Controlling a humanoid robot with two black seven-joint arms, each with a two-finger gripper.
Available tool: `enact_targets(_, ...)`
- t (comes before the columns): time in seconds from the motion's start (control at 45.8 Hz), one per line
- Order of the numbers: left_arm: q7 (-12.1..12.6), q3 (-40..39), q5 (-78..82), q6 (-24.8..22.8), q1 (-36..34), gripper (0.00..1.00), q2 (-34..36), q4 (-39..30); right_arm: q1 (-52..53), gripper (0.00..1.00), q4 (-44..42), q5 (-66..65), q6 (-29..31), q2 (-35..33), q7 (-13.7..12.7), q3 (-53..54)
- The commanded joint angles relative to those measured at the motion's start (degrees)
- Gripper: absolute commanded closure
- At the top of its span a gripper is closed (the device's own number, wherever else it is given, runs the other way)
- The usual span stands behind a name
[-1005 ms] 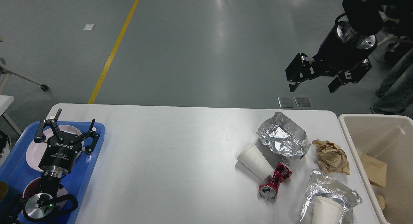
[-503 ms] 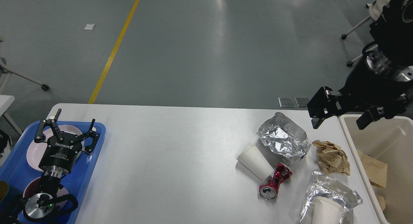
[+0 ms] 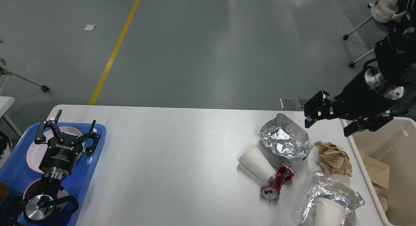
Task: Tidy desktop
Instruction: 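Lower the right gripper onto the crumpled aluminum foil, then close the right gripper on the aluminum foil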
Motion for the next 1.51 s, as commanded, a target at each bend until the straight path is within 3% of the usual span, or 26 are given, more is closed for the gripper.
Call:
enact_targets(0.0,0.03,0.00,0.00,0.00,0.06,0.03,0.03,0.01,-9.82,0.01,-3.51,3.19,-5.76,-0.11,0.00,1.48)
enact_targets(0.197,0.03,0.00,0.00,0.00,0.06,0.03,0.02,0.01,-25.82,0.01,-14.93,18.83,-15.44,1.30,-0.09,2.01)
enact_targets(0.35,0.03,0.00,0.00,0.00,0.06,0.03,-0.06,0.01,-36.11,0.01,-24.25,22.89,-16.94,4.64,-0.88,3.41)
enact_targets(0.568,0.03,0.00,0.00,-0.09,0.06,0.03,-0.06,0.01,-53.16,0.01,-39.11,23.77,-18.96,5.69,-1.32,14.84)
enact_targets(0.808,0.03,0.00,0.00,-0.17,0.06,0.03,-0.06,0.01,-58.01,0.01,-44.04,22.54,-19.75,7.10,-7.03,15.28)
enact_targets(1.136,0.03,0.00,0.00,-0.09,-0.02,0.03,-0.06,0.01,-63.80,0.04,-48.96,24.03,-23.09,6.93,-7.21,19.58)
enact_targets(1.311,0.03,0.00,0.00,-0.09,-0.02,0.03,-0.06,0.01,-65.92,0.23,-49.23,23.77,-26.60,7.36,-7.21,21.08)
enact_targets(1.486,0.03,0.00,0.00,-0.09,-0.02,0.03,0.03,0.01,-65.92,0.66,-49.05,23.77,-26.78,7.28,-7.21,21.08)
